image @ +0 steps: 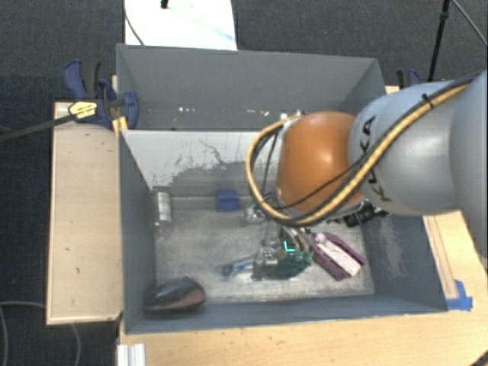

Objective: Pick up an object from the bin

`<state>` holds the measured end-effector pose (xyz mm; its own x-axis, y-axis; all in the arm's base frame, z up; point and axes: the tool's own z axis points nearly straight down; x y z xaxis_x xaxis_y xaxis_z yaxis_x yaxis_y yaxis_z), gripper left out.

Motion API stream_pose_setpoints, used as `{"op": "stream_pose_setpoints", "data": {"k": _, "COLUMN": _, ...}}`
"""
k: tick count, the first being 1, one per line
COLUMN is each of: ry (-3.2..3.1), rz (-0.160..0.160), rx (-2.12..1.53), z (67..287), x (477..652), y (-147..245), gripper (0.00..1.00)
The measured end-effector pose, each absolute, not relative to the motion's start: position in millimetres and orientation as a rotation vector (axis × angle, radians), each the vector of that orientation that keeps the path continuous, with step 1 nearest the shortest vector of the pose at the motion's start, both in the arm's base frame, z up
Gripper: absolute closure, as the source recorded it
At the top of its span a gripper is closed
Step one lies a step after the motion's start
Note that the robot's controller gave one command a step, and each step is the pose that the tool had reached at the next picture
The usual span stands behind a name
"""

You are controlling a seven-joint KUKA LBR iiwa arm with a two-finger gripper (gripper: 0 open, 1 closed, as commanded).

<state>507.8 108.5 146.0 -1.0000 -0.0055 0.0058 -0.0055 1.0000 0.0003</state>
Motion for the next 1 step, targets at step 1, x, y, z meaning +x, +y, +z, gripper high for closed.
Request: {"op": "stream_pose_setpoints", "data": {"k": 1, "ry": -3.137, "rz": -0.005, "rx": 0.222, "z": 69.1, "x": 501.3, "y": 177.3, "gripper": 0.0}}
